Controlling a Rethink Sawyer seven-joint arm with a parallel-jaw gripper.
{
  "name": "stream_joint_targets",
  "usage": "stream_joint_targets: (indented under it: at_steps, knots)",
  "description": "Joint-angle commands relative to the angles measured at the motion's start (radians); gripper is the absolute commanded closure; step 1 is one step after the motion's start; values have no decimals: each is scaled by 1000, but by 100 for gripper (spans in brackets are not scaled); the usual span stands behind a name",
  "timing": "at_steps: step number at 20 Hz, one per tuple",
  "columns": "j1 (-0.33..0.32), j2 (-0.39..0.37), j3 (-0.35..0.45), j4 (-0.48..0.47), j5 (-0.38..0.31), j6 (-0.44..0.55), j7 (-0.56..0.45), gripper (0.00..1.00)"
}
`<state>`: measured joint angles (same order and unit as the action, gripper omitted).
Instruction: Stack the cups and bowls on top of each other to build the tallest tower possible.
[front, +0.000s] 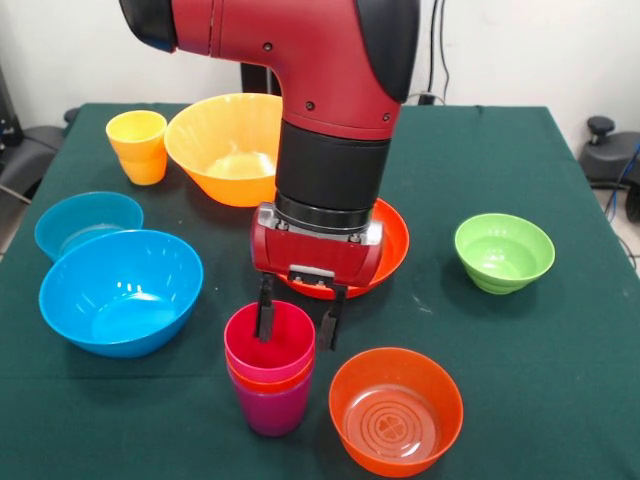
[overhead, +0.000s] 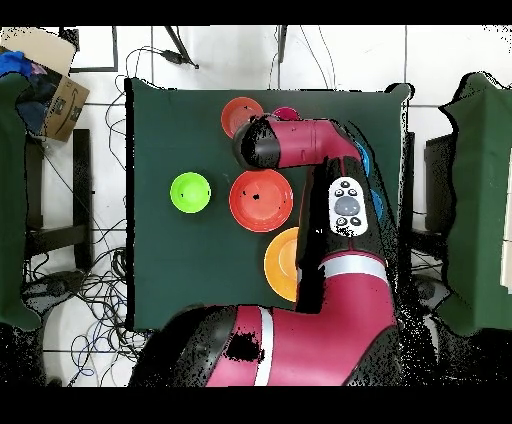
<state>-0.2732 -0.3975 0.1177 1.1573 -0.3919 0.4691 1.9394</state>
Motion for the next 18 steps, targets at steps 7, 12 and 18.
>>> stream_joint_targets:
  at_steps: [7,12,18]
  knots:
    - [20,15,19,45,-70,-1,-51,0]
    - [16,6,33,46,-60,4,-57,0]
    - [-4,-57,73,82,-16,56,-81,0]
